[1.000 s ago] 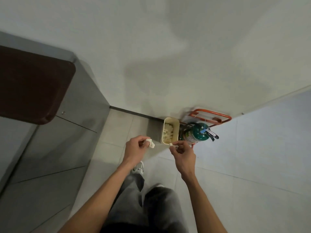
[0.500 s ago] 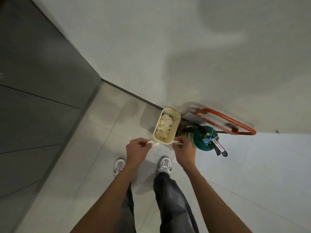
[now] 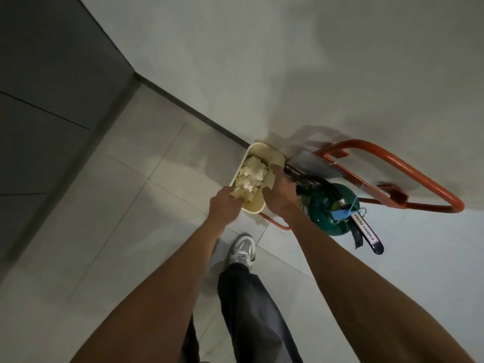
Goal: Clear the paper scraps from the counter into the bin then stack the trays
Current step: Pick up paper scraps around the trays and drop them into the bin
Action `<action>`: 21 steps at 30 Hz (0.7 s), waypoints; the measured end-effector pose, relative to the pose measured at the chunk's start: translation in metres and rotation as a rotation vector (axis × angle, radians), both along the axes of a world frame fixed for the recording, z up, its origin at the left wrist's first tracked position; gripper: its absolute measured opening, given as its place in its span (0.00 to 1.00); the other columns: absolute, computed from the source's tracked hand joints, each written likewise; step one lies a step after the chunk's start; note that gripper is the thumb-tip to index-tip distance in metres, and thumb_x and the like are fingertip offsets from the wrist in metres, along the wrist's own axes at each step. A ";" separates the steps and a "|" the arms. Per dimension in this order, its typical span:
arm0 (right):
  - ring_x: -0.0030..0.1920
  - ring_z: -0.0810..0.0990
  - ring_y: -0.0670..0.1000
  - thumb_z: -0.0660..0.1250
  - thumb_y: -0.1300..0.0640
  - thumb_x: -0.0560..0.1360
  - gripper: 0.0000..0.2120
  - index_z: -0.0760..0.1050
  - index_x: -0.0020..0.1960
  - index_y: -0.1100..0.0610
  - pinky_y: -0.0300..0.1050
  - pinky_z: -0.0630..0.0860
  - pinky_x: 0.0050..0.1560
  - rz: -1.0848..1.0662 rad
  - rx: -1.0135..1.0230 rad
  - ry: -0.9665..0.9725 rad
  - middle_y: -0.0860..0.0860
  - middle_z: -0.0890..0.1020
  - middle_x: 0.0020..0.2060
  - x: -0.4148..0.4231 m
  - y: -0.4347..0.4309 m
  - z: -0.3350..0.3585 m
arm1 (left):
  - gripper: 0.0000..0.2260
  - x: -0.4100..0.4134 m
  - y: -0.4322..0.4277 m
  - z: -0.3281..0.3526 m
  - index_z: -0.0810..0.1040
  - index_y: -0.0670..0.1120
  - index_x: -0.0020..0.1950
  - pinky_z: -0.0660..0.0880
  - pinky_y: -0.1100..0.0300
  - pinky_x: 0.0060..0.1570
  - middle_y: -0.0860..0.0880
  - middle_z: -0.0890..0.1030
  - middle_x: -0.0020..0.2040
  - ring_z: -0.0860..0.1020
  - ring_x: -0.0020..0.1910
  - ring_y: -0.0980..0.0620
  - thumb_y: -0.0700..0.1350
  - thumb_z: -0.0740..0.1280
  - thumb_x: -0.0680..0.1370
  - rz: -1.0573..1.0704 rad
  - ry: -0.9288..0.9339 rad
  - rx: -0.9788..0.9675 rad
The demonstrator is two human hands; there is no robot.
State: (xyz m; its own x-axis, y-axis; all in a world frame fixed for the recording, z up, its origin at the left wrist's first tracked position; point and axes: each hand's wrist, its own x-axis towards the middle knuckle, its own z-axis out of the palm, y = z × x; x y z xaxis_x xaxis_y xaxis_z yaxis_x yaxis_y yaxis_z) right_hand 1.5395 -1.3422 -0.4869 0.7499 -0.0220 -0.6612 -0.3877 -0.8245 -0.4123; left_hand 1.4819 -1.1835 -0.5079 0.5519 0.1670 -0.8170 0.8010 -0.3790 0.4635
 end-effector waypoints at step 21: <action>0.74 0.72 0.52 0.60 0.42 0.86 0.23 0.62 0.79 0.43 0.53 0.72 0.74 0.475 0.296 -0.526 0.48 0.72 0.75 -0.183 0.225 0.378 | 0.23 -0.239 0.253 0.400 0.65 0.51 0.79 0.64 0.52 0.75 0.49 0.70 0.77 0.67 0.77 0.47 0.54 0.62 0.84 0.116 -0.585 0.537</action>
